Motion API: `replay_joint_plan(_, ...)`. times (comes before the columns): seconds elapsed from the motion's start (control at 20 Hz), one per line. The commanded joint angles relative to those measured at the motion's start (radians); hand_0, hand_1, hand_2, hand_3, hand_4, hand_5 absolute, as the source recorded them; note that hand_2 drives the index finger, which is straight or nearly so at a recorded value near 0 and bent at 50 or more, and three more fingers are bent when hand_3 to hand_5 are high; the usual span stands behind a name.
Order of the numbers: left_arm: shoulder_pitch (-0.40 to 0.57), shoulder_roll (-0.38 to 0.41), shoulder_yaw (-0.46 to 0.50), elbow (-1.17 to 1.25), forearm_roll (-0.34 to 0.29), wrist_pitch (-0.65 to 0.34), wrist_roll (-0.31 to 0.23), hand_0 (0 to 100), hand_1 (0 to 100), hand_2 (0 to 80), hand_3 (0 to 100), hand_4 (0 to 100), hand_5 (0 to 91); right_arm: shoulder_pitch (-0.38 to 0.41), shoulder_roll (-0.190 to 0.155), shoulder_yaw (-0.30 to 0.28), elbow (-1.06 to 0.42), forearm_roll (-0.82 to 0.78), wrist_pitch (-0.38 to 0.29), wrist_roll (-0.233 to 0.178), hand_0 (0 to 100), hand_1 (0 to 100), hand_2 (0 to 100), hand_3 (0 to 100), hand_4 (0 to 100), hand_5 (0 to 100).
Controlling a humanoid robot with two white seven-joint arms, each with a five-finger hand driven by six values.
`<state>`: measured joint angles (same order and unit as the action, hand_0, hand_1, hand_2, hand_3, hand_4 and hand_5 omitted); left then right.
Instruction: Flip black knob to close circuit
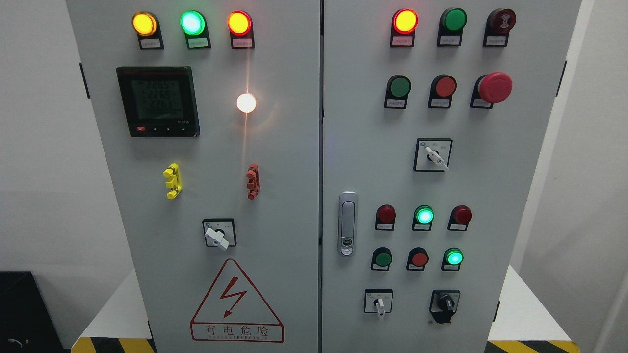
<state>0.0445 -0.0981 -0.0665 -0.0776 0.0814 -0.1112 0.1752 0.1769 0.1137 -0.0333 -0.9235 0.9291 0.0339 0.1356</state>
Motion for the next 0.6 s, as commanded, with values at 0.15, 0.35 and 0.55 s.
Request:
replay_joint_plan(0.15,0.000,0.000,0.001,0.001,0.000,-0.001,0.000,12,56,0.0,0,0,0.0,0.019,0.001,-0.013,-0.415,0.121,-0.023,-0.045,0,0,53,72,57,44)
replay_joint_plan(0.35,0.000,0.000,0.001,0.001,0.000,-0.001,0.000,12,56,0.0,0,0,0.0,0.021,0.001,-0.016,-0.517,0.197,-0.028,-0.048,0,0,69,84,65,53)
replay_joint_plan(0.55,0.000,0.000,0.001,-0.001,0.000,-0.001,0.000,12,56,0.0,0,0,0.0,0.024,0.003,-0.014,-0.616,0.231,-0.026,-0.042,0,0,81,93,71,63)
